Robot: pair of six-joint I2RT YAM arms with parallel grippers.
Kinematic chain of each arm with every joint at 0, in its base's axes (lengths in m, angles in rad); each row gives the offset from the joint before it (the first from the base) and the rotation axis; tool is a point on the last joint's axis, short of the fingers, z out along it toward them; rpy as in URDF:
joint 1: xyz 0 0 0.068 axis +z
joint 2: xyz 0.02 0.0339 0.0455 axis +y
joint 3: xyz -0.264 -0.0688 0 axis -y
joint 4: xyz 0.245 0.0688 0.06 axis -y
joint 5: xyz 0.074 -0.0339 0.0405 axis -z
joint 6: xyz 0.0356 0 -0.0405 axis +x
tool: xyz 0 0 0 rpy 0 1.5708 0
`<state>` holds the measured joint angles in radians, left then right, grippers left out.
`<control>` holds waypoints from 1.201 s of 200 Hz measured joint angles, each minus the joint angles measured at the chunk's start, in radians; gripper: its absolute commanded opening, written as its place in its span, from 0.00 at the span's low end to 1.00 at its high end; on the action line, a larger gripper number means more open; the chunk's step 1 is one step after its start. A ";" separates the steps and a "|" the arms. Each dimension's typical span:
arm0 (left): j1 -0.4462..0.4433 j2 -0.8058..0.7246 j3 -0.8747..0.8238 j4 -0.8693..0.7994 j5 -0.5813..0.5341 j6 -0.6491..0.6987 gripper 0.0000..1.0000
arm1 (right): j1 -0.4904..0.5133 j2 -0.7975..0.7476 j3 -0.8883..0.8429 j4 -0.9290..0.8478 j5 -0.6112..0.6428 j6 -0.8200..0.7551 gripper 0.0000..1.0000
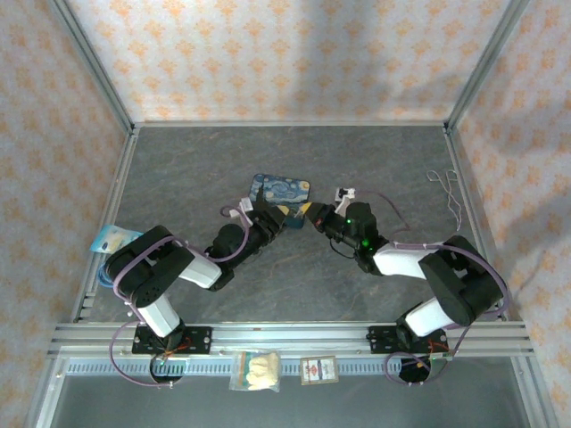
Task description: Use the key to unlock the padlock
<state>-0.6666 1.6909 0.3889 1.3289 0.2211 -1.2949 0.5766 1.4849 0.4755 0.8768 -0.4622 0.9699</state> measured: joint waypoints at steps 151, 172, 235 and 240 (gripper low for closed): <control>-0.032 0.077 0.097 0.051 0.007 -0.011 0.00 | 0.018 0.027 0.010 0.075 0.011 0.052 0.00; -0.032 0.077 0.097 0.051 0.008 -0.013 0.00 | 0.018 0.026 0.011 0.071 0.013 0.042 0.20; 0.108 -0.010 0.109 -0.054 0.295 0.110 0.00 | -0.153 -0.112 0.150 -0.278 -0.147 -0.324 0.43; 0.121 -0.023 0.123 -0.092 0.330 0.133 0.00 | -0.164 -0.119 0.165 -0.306 -0.167 -0.356 0.42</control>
<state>-0.5457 1.6680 0.5121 1.2373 0.5507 -1.1618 0.4126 1.3659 0.6407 0.5705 -0.6289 0.6144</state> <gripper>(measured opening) 0.045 0.427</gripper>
